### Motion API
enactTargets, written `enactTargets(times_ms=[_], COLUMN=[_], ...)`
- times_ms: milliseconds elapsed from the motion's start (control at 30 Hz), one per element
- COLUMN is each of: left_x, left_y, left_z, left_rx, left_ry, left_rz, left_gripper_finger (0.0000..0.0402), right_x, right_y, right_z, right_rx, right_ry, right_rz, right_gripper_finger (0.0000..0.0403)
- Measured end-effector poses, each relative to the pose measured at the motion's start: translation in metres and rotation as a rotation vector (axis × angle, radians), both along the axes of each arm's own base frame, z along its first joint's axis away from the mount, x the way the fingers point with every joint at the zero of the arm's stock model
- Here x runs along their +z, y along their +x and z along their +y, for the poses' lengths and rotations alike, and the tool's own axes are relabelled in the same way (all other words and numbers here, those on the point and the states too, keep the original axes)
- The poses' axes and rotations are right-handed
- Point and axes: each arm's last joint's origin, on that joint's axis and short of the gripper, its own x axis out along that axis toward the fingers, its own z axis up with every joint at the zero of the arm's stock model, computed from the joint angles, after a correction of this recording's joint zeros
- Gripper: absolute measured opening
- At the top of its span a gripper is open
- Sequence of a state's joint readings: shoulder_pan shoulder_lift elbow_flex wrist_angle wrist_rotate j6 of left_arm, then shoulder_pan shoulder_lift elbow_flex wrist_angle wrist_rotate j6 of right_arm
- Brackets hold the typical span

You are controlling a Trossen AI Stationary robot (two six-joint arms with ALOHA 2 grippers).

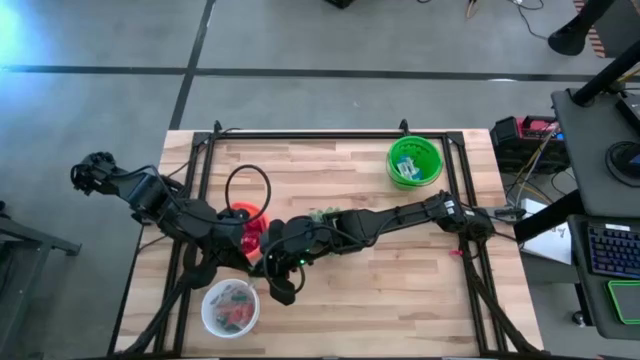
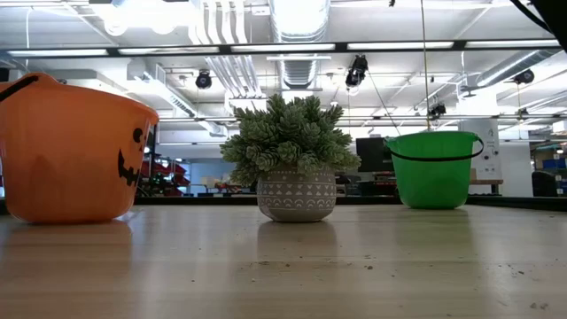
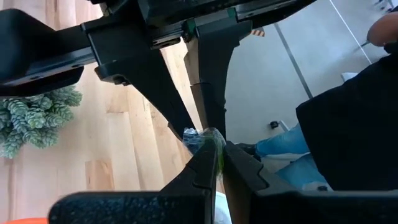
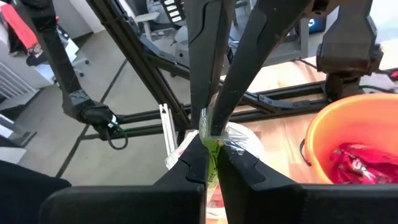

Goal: Sort candy
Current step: Put the green gummy into the white bucket

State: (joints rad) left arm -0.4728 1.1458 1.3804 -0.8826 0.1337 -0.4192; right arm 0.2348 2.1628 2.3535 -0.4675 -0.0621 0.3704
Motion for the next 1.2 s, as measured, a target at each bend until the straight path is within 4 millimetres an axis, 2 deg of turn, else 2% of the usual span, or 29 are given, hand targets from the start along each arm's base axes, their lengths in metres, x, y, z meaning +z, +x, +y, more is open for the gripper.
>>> enactTargets(times_ms=[433,933,1200], left_x=[-0.0003,0.0012,0.0003], left_y=[-0.0003,-0.0011,-0.0007], left_z=[-0.0001,-0.0004,-0.0001], left_rx=[-0.025,-0.045,-0.036], left_ry=[0.021,0.023,0.033], left_rz=[-0.011,-0.025,-0.022], left_gripper_finger=[0.0000,0.0000,0.0000], right_x=[-0.0002,0.0036,0.0005], right_y=[-0.0003,0.0008,0.0004], right_z=[0.0007,0.0032,0.0005], right_rx=[-0.005,0.024,0.046], right_ry=[0.089,0.053,-0.072], right_rz=[0.030,-0.030,-0.035], right_gripper_finger=[0.0013,0.0013,0.0013])
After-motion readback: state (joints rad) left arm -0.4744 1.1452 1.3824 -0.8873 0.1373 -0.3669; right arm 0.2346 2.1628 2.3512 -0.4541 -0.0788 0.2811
